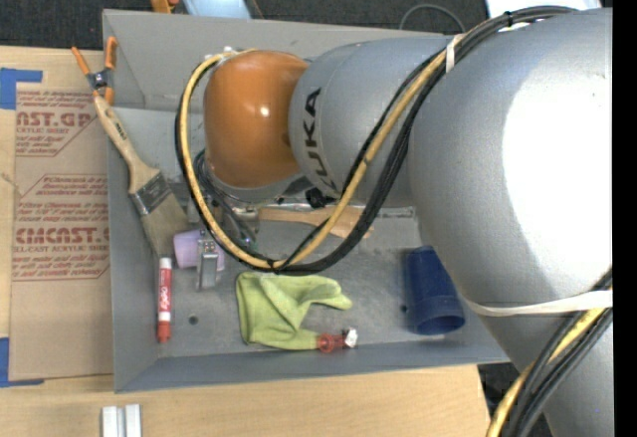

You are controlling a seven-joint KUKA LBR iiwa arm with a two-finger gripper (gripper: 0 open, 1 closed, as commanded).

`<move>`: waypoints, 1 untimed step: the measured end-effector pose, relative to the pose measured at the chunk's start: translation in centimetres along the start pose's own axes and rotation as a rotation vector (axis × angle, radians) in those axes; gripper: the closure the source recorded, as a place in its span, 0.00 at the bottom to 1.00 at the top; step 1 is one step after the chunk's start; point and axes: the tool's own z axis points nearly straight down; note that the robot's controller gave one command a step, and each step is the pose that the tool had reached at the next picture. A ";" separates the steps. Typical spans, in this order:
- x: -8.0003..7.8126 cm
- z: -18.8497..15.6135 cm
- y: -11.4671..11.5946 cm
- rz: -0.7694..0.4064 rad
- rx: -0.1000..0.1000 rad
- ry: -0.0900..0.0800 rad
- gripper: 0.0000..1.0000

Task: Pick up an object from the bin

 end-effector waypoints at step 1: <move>-1.9 4.1 -1.8 -0.165 -0.003 -0.009 0.00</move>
Offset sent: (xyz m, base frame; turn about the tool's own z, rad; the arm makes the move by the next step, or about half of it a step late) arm -0.0018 -0.0727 -0.0335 0.1952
